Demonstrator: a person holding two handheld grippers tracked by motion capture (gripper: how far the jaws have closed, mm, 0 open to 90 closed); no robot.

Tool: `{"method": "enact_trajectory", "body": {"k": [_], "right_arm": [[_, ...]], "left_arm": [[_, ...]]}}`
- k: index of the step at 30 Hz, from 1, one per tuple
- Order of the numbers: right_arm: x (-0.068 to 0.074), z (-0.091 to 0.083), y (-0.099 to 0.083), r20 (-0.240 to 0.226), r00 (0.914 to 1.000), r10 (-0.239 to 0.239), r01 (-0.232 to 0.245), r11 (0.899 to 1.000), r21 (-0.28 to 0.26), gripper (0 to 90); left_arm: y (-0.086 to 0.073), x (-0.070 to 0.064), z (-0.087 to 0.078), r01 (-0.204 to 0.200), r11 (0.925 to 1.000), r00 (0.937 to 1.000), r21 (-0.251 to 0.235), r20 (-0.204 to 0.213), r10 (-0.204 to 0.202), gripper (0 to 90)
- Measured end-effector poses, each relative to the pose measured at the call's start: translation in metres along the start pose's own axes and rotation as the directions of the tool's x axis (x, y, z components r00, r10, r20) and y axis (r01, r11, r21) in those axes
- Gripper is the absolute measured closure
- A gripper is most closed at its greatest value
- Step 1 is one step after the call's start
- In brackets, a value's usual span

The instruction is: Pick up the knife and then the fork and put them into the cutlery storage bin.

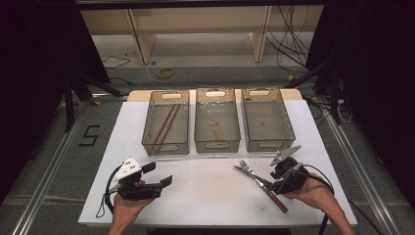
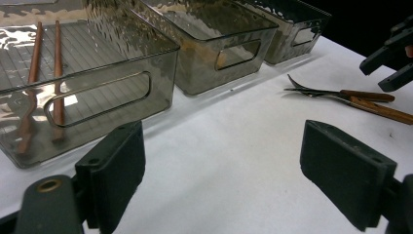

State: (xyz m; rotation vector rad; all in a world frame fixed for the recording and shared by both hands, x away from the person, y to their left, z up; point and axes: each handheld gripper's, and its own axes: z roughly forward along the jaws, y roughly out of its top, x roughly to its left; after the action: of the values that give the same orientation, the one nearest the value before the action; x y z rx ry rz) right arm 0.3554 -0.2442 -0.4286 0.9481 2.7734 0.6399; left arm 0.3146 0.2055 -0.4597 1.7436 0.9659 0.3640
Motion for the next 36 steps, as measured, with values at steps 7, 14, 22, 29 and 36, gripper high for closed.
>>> {"method": "enact_trajectory", "body": {"k": [7,14,22,29,36], "right_arm": [[-0.005,0.006,0.001,0.013,0.9998,-0.015,0.014,0.999,0.049,41.3],[-0.009,0.012,-0.002,0.026,0.9994,-0.024,0.021,0.995,0.094,43.3],[-0.014,0.018,-0.003,0.032,0.9992,-0.023,0.019,0.991,0.130,50.3],[-0.014,0.022,-0.002,0.028,0.9990,-0.034,0.029,0.987,0.156,57.8],[-0.012,0.029,0.001,0.025,0.9982,-0.055,0.049,0.981,0.188,64.8]], "left_arm": [[0.000,0.000,0.000,0.000,1.0000,1.0000,0.000,0.000,0.000,16.2],[0.000,-0.001,0.001,0.000,1.0000,1.0000,0.002,0.003,0.000,16.3],[0.000,0.000,0.001,-0.001,1.0000,1.0000,0.003,0.002,0.001,16.3],[0.000,0.000,0.001,-0.001,1.0000,1.0000,0.004,0.002,0.001,16.2],[0.000,0.000,0.001,-0.002,1.0000,1.0000,0.003,0.001,0.002,16.2]]}}
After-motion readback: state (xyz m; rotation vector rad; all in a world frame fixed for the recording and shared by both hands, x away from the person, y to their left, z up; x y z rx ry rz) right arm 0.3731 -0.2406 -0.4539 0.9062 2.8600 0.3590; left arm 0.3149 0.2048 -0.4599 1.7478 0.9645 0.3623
